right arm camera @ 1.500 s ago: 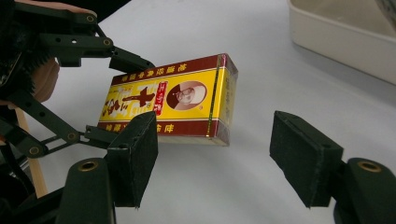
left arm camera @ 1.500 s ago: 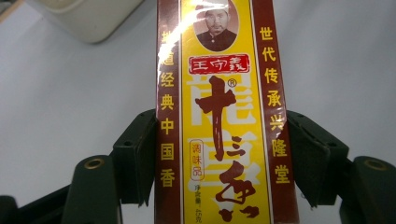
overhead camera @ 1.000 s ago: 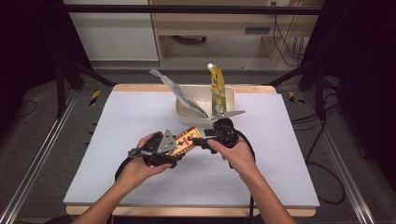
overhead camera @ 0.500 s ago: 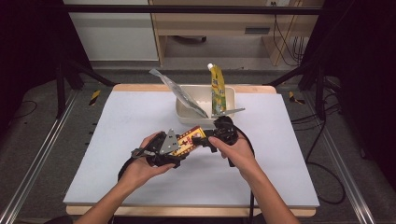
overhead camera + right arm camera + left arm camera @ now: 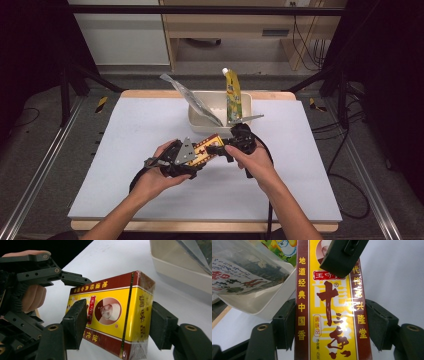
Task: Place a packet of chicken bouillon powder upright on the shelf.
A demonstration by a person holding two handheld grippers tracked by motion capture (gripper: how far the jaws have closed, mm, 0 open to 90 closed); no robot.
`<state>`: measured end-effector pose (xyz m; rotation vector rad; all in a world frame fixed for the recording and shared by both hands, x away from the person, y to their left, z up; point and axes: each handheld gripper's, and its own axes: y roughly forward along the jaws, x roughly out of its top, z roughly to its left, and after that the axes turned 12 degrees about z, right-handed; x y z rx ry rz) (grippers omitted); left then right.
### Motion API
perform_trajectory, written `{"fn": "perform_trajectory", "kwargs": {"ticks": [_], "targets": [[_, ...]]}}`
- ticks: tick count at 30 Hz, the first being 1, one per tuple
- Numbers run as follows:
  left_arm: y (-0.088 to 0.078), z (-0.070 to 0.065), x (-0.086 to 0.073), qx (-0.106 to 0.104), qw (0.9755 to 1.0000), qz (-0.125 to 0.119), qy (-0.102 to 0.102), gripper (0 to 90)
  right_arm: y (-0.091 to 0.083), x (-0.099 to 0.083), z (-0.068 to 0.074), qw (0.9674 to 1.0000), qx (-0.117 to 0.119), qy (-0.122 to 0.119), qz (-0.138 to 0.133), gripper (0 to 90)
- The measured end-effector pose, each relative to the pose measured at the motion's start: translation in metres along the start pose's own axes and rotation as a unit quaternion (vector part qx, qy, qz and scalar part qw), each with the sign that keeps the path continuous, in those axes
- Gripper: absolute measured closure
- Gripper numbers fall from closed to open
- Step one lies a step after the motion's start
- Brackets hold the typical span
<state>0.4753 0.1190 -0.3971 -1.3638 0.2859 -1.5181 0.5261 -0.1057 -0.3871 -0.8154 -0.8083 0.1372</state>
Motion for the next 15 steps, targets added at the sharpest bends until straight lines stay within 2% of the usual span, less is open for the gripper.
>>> {"fn": "perform_trajectory", "kwargs": {"ticks": [8, 12, 15], "targets": [[0.005, 0.002, 0.001, 0.0, 1.0, 0.007, 0.004, 32.0, -0.012, -0.001, -0.003, 0.9994, 0.021, 0.024, -0.017, 56.0], [0.01, 0.0, 0.001, -0.003, 1.0, -0.002, -0.002, 31.6, -0.021, -0.001, -0.001, 0.9971, 0.049, 0.047, -0.034, 66.3], [0.012, -0.002, 0.003, -0.006, 0.9999, -0.007, -0.011, 29.8, -0.026, -0.001, 0.004, 0.9976, 0.034, 0.048, -0.036, 68.3]]}}
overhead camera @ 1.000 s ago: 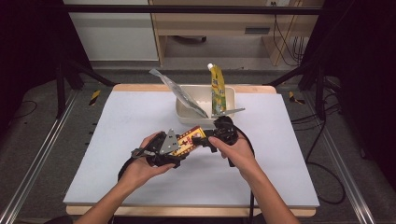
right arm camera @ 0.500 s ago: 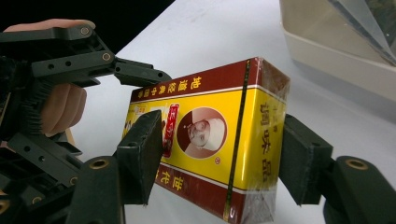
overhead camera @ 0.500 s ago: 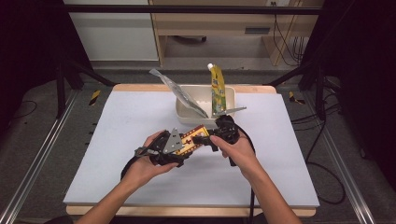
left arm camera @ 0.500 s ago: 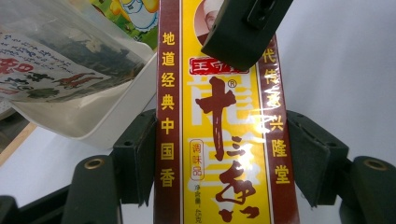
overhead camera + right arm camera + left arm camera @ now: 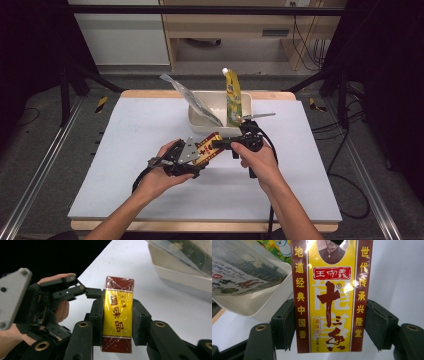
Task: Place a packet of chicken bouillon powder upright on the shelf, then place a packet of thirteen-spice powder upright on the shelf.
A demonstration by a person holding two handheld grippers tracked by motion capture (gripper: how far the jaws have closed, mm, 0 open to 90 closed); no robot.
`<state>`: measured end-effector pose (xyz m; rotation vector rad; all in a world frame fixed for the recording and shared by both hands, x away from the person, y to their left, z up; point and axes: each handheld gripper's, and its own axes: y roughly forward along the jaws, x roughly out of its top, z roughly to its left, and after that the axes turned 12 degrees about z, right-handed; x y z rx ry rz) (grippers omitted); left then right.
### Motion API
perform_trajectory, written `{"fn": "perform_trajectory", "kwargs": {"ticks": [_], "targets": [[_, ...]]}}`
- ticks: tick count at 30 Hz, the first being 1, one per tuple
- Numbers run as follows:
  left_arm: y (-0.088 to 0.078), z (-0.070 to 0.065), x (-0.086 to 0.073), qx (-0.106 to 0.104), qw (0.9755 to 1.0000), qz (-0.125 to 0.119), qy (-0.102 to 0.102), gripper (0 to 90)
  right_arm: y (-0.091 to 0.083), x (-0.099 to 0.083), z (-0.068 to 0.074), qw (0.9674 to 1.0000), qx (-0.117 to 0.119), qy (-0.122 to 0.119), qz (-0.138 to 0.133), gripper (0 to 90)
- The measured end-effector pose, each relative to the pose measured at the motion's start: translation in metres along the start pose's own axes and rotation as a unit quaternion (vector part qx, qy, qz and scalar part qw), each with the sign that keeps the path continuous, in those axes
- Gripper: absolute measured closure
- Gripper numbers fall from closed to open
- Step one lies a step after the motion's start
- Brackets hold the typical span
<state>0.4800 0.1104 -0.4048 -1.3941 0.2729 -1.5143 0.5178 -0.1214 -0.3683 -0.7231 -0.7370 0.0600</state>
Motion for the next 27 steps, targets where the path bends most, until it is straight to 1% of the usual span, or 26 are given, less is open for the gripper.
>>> {"fn": "perform_trajectory", "kwargs": {"ticks": [1, 2, 3, 4, 6, 7, 10, 12, 14, 15, 16, 18, 19, 20, 21, 24, 25, 26, 27], "targets": [[0.0, 0.0, 0.0, -0.007, 0.9999, -0.001, -0.009, 26.5, -0.002, 0.0, 0.002, 0.9999, -0.016, -0.004, -0.001, 68.4], [-0.001, 0.001, 0.0, -0.011, 0.9998, 0.0, -0.016, 23.2, -0.006, 0.0, 0.004, 0.9992, -0.04, -0.01, -0.001, 68.4], [-0.002, 0.002, -0.002, -0.013, 0.9997, 0.003, -0.019, 21.0, -0.01, -0.001, 0.005, 0.9979, -0.062, -0.015, -0.002, 68.4], [-0.002, 0.003, -0.004, -0.016, 0.9996, 0.004, -0.023, 19.4, -0.014, -0.001, 0.005, 0.9969, -0.077, -0.017, -0.004, 68.4], [-0.003, 0.006, -0.01, -0.016, 0.9993, 0.012, -0.033, 17.2, -0.023, -0.002, 0.003, 0.9953, -0.095, -0.014, -0.007, 68.4], [-0.004, 0.007, -0.013, -0.015, 0.9991, 0.015, -0.037, 15.7, -0.027, -0.003, 0.003, 0.994, -0.109, -0.015, -0.007, 68.4], [-0.006, 0.011, -0.023, -0.009, 0.9981, 0.025, -0.056, 13.6, -0.038, -0.005, 0.001, 0.9877, -0.155, -0.023, -0.006, 68.4], [-0.009, 0.013, -0.033, -0.005, 0.997, 0.033, -0.07, 11.2, -0.045, -0.005, -0.001, 0.9848, -0.172, -0.024, -0.009, 68.4], [-0.013, 0.014, -0.045, 0.004, 0.996, 0.035, -0.083, 11.0, -0.053, -0.005, -0.003, 0.9818, -0.188, -0.022, -0.012, 68.4], [-0.014, 0.015, -0.052, 0.004, 0.9949, 0.036, -0.094, 10.8, -0.058, -0.005, -0.003, 0.9794, -0.2, -0.022, -0.013, 68.4], [-0.016, 0.016, -0.059, 0.006, 0.994, 0.039, -0.102, 10.4, -0.063, -0.005, -0.004, 0.9762, -0.215, -0.026, -0.016, 68.4], [-0.02, 0.019, -0.071, 0.013, 0.9921, 0.045, -0.117, 8.8, -0.075, -0.003, -0.007, 0.9705, -0.239, -0.023, -0.019, 68.3], [-0.02, 0.019, -0.071, 0.013, 0.9921, 0.045, -0.117, 8.7, -0.08, -0.002, -0.009, 0.9683, -0.248, -0.016, -0.023, 68.3], [-0.023, 0.024, -0.082, 0.019, 0.9896, 0.053, -0.132, 8.6, -0.085, 0.0, -0.011, 0.9665, -0.255, -0.01, -0.026, 68.3], [-0.024, 0.026, -0.086, 0.02, 0.9884, 0.056, -0.14, 8.3, -0.09, 0.002, -0.013, 0.9644, -0.263, -0.005, -0.028, 68.3], [-0.028, 0.03, -0.096, 0.03, 0.9865, 0.06, -0.15, 7.3, -0.101, 0.011, -0.019, 0.9582, -0.284, 0.007, -0.032, 68.3], [-0.029, 0.032, -0.099, 0.036, 0.9853, 0.06, -0.156, 7.3, -0.103, 0.013, -0.02, 0.9571, -0.288, 0.012, -0.032, 68.3], [-0.031, 0.033, -0.101, 0.037, 0.9846, 0.062, -0.159, 7.2, -0.106, 0.018, -0.022, 0.9547, -0.296, 0.013, -0.033, 68.3], [-0.031, 0.034, -0.103, 0.039, 0.9843, 0.063, -0.16, 7.1, -0.108, 0.021, -0.023, 0.9535, -0.299, 0.015, -0.032, 68.3]]}}
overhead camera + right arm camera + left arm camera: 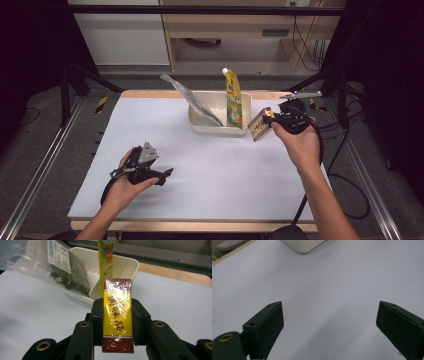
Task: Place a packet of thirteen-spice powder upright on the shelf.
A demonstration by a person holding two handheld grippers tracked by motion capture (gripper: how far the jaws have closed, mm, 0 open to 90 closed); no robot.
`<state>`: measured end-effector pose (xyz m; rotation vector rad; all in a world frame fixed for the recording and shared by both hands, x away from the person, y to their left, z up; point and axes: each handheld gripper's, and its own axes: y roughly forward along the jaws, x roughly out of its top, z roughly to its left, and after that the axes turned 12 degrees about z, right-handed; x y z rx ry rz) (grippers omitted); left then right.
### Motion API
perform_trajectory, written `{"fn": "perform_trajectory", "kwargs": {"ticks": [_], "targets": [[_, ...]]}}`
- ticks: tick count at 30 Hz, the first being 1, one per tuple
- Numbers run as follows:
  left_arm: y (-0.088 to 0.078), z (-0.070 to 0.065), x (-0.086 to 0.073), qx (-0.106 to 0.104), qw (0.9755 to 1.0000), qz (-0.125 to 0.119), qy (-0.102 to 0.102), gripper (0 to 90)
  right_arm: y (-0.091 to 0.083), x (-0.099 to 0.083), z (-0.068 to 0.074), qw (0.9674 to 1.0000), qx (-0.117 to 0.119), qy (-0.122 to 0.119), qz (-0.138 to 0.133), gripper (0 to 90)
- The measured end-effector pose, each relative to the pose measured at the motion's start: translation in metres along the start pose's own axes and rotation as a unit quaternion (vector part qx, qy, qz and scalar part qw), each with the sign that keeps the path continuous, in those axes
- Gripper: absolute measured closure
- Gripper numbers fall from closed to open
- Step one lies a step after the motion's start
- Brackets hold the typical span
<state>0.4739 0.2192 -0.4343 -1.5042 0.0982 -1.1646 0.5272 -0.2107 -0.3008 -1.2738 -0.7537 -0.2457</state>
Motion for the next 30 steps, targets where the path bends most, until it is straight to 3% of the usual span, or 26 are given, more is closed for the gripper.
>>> {"fn": "perform_trajectory", "kwargs": {"ticks": [6, 14, 20, 23, 30], "targets": [[-0.003, 0.003, -0.007, 0.013, 0.9999, 0.006, 0.002, 6.8, -0.003, 0.019, -0.003, 0.9998, -0.02, -0.002, -0.003, 68.2], [-0.011, 0.004, -0.019, 0.021, 0.9997, 0.001, -0.01, 6.9, 0.0, 0.047, 0.003, 0.999, -0.044, -0.002, -0.009, 68.2], [-0.012, 0.007, -0.028, 0.023, 0.9996, 0.007, -0.015, 7.1, 0.016, 0.067, 0.005, 0.9982, -0.057, 0.014, -0.01, 68.2], [-0.013, 0.009, -0.032, 0.026, 0.9992, -0.002, -0.029, 7.3, 0.025, 0.076, 0.006, 0.9977, -0.065, 0.02, -0.004, 68.2], [-0.013, 0.01, -0.035, 0.022, 0.9993, 0.0, -0.031, 7.3, 0.044, 0.095, 0.009, 0.9961, -0.08, 0.036, 0.007, 68.2]]}}
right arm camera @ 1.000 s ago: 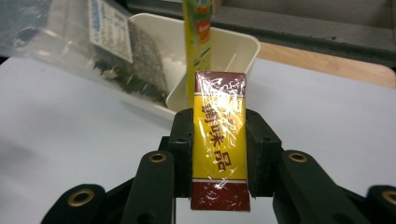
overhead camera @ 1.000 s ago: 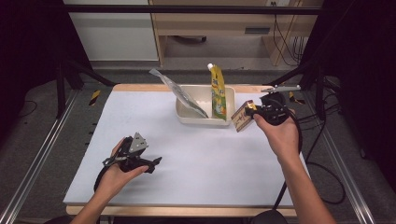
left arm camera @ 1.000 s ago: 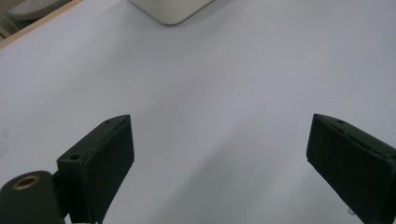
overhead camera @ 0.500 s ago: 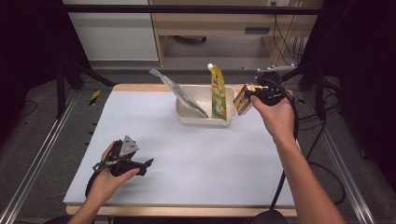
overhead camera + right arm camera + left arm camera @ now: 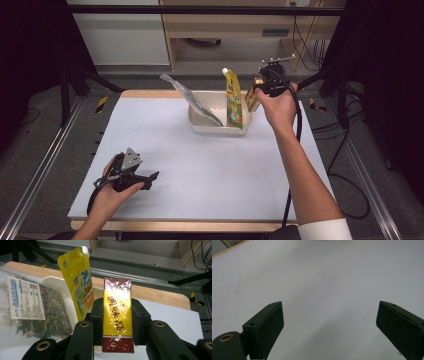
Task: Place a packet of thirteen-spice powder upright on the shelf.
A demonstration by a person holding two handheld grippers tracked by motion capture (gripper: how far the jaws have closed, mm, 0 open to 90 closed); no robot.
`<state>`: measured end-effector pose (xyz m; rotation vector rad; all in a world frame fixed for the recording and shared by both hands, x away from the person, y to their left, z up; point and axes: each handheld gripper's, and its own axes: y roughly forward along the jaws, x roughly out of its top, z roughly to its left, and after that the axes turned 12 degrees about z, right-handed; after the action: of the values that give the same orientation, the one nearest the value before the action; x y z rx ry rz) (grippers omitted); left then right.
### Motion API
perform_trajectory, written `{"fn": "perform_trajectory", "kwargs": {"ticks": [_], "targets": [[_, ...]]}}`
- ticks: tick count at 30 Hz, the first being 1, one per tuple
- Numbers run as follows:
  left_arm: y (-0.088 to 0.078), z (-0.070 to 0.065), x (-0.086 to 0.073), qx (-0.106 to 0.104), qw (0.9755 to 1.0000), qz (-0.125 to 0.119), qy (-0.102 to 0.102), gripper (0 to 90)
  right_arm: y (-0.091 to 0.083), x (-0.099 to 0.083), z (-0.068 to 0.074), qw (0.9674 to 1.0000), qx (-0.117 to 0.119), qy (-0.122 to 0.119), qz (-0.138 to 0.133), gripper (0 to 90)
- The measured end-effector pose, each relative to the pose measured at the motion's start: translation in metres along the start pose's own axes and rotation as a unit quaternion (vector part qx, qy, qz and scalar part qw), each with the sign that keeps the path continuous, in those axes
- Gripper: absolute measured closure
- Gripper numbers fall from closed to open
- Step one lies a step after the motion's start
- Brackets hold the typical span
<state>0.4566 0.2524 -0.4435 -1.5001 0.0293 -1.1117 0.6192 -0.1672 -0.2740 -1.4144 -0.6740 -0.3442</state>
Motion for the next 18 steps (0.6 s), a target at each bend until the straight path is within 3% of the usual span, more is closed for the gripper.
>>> {"fn": "perform_trajectory", "kwargs": {"ticks": [18], "targets": [[0.007, -0.004, -0.001, -0.012, 0.9998, 0.015, 0.006, 7.8, 0.037, 0.01, 0.017, 0.999, -0.012, 0.018, 0.038, 68.2]]}}
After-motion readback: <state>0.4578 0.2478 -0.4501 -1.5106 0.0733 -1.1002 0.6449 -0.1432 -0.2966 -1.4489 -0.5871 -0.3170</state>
